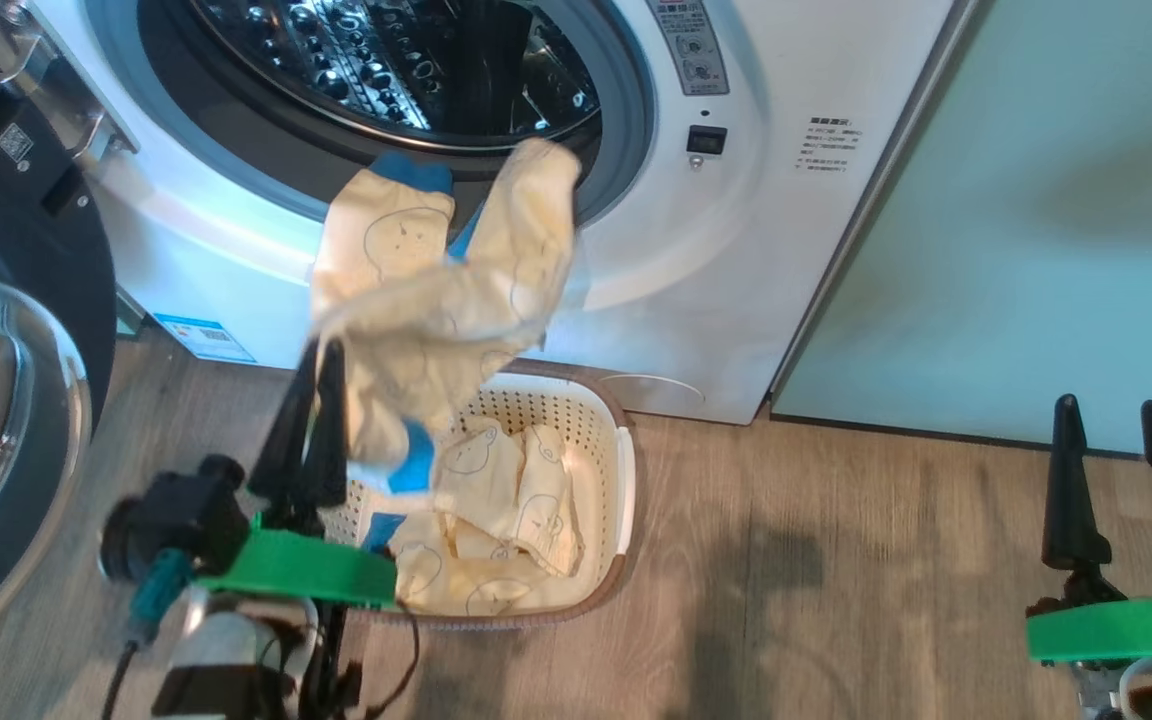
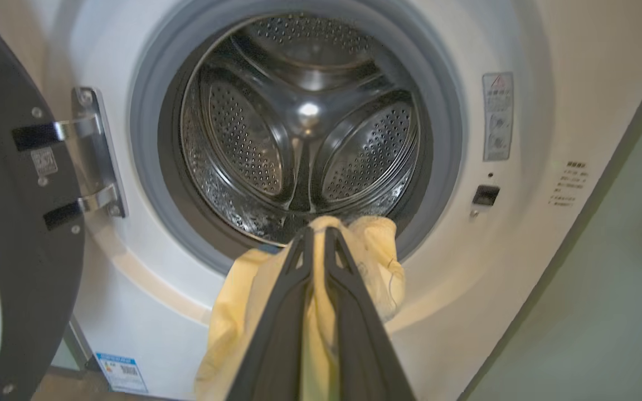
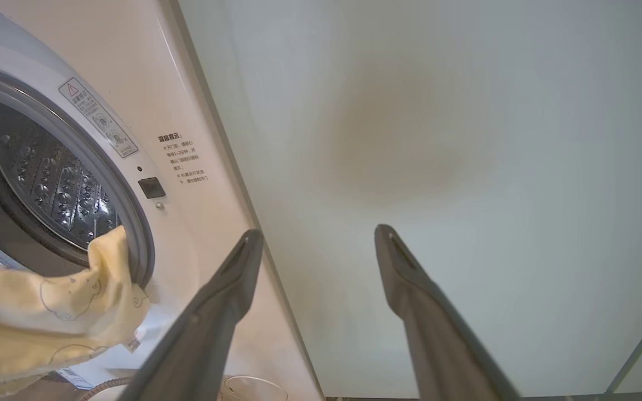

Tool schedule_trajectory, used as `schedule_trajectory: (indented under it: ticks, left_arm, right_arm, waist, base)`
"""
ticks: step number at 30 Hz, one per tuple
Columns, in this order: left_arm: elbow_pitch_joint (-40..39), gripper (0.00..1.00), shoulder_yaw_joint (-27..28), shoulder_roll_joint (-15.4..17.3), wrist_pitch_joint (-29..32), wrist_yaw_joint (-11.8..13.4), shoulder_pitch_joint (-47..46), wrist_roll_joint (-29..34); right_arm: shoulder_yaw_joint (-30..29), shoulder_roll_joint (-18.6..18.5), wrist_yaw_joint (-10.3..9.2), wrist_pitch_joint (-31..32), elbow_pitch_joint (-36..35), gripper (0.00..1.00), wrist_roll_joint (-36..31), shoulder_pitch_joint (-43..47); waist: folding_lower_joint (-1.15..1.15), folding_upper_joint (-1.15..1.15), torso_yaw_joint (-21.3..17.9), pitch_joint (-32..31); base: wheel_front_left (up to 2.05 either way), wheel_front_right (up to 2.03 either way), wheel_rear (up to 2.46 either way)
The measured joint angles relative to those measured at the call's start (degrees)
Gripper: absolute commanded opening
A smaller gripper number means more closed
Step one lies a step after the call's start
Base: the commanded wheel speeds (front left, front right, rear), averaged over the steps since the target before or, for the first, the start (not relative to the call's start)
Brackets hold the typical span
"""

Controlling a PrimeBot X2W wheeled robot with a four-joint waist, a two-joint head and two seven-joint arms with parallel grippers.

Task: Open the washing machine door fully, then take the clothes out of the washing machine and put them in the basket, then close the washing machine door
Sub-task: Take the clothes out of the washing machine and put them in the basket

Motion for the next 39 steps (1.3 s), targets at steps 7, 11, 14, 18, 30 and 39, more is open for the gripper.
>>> schedule_trajectory:
  ticks: [7,11,14,18,30,39]
  left_arm:
    - [14.83,0.00,0.37,-0.11,0.05,-1.55,0.15,-1.36]
    - [23.05,0.00,1.00,-0.15,0.05,-2.70,-2.94,-2.63]
    - [30.32,0.00,0.85,-0.26,0.05,-3.49,-8.22,-3.45]
    - [41.00,0.00,-0.27,-0.49,0.05,-4.15,-15.61,-4.38]
    - [61.18,1.00,-1.71,-0.75,0.05,-5.48,-31.65,-4.26]
    - [62.32,1.00,-2.25,-0.66,0.05,-5.50,-34.55,-4.25]
  right_arm:
    - [0.52,0.00,0.00,0.00,-0.03,1.00,0.02,-0.02]
    - [0.63,0.00,0.00,0.00,-0.15,1.00,0.46,-0.17]
    - [0.60,0.00,0.00,0.00,-0.20,1.00,0.51,-0.38]
    - [1.01,0.00,0.00,0.00,-0.35,1.00,0.53,-2.44]
    - [1.20,-0.01,0.00,0.00,-1.02,1.00,2.14,-6.56]
    - [0.91,-0.02,0.00,0.00,-1.34,1.00,2.49,-9.52]
  waist:
    - [0.00,0.00,-0.75,1.64]
    - [0.01,0.00,-1.13,3.59]
    - [0.01,0.00,-1.36,5.43]
    - [0.01,0.00,-1.79,8.23]
    - [0.02,0.00,-4.89,17.57]
    - [0.01,0.00,-4.99,19.93]
  base:
    - [0.00,0.00,0.00]
    - [0.00,0.00,0.00]
    - [0.00,0.00,0.00]
    - [0.00,0.00,0.00]
    - [0.00,0.00,0.00]
    - [0.00,0.00,0.00]
